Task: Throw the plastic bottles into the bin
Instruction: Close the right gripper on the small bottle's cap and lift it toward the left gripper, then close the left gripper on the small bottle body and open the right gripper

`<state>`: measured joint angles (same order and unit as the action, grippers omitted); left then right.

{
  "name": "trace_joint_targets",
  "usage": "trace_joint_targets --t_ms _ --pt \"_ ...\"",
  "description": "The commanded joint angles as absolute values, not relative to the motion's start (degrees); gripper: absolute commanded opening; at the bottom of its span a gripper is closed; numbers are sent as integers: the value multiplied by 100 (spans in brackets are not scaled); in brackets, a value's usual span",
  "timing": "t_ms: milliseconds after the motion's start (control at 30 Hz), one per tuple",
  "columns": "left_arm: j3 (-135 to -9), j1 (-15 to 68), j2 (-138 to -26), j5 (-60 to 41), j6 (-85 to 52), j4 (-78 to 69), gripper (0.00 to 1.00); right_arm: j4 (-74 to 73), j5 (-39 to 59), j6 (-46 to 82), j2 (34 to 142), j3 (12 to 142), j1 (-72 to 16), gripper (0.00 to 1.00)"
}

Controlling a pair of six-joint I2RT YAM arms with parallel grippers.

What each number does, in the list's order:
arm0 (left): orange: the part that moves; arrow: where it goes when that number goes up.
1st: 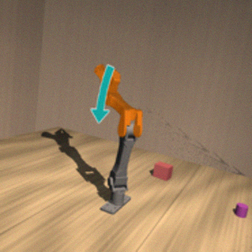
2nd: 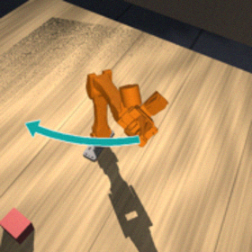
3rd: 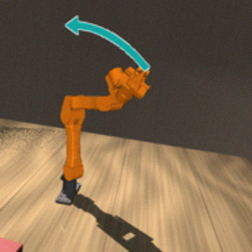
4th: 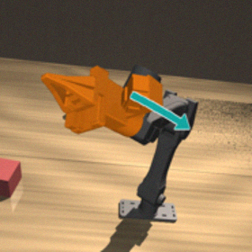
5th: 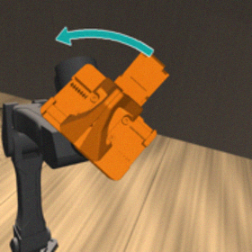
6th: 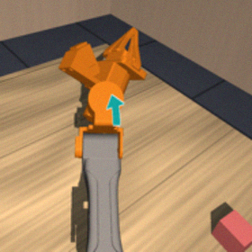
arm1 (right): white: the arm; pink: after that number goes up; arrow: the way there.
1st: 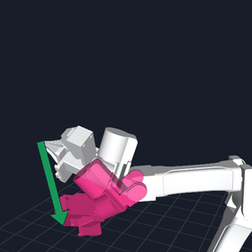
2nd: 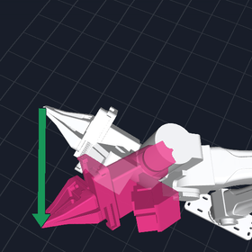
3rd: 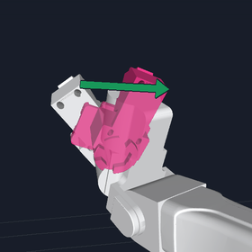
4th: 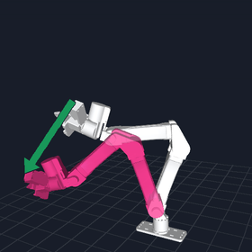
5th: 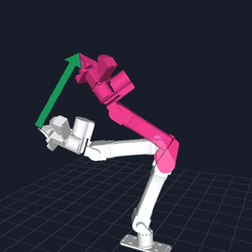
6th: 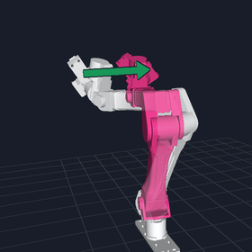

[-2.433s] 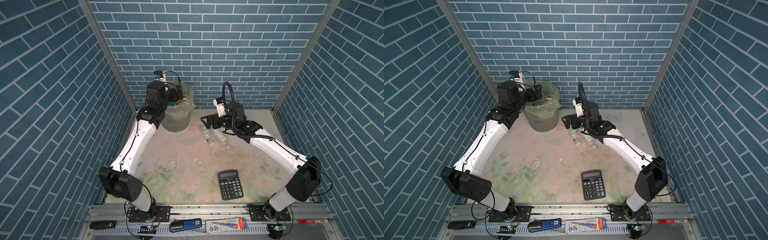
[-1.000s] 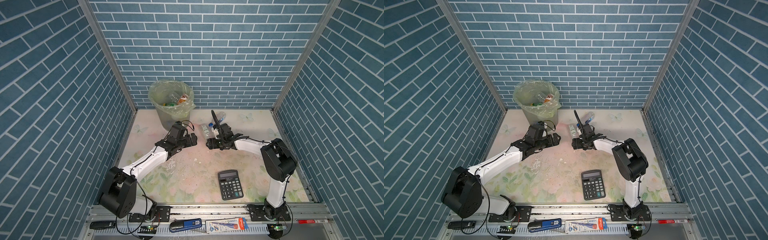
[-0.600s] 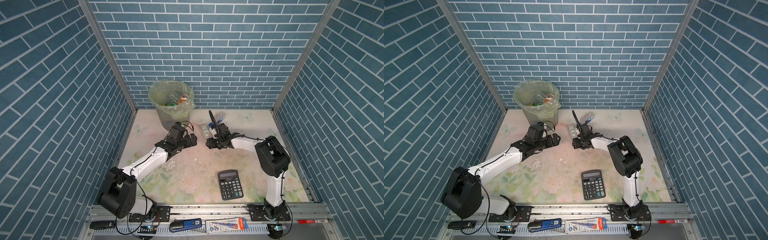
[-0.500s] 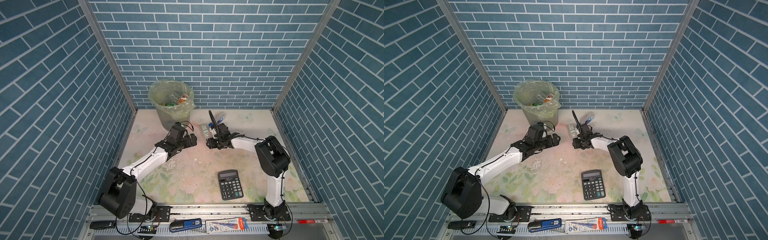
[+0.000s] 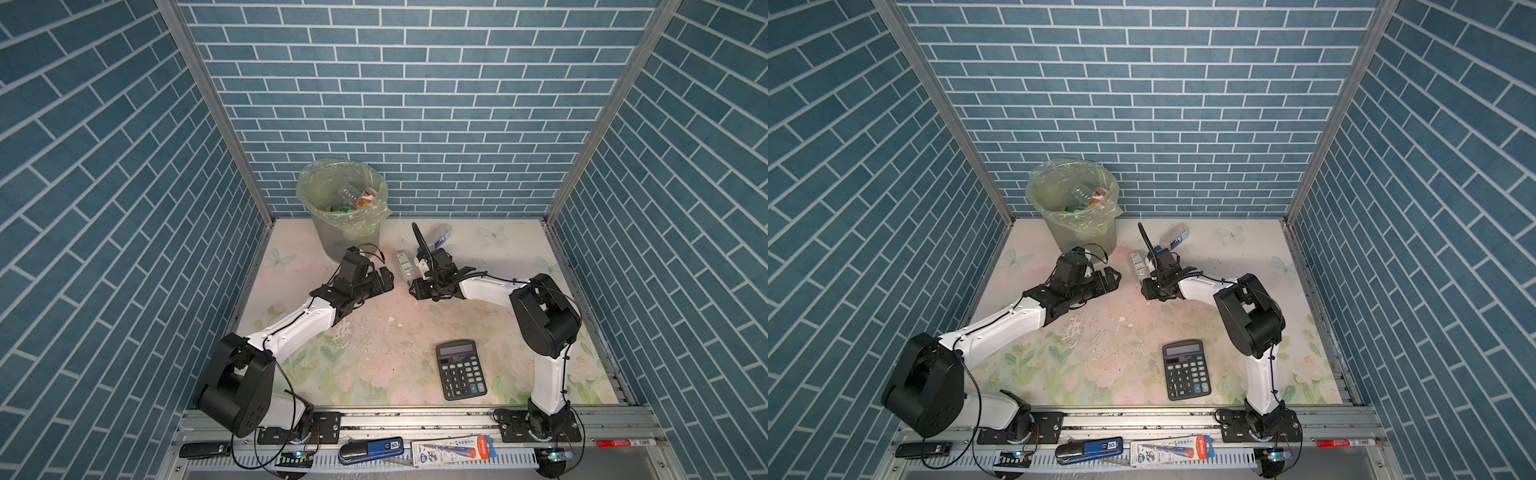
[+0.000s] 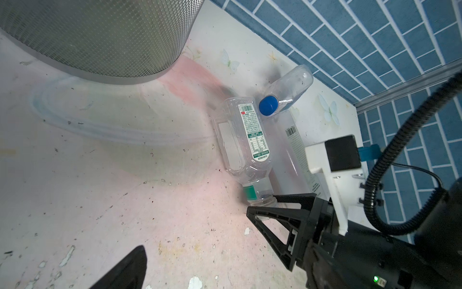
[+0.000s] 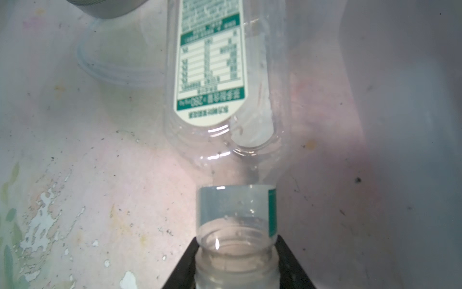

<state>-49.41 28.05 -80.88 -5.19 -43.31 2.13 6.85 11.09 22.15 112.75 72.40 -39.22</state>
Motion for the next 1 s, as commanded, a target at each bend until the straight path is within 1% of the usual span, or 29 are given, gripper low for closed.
trace_joint_targets --t_ms 0,467,833,967 --pt "-4843 2846 -8076 -523 -4598 -159 99 655 1226 2308 10727 7017 -4007 38" --pt "-5244 2841 -8461 -621 -4755 -696 99 377 1590 2536 9462 6293 -4314 35" --pt "-5403 2839 -8652 -736 -5033 -1324 99 130 1805 2531 8895 6033 -4385 34" --pt "-5448 2870 -8738 -805 -5156 -1674 95 14 1901 2548 8787 5962 -4395 34"
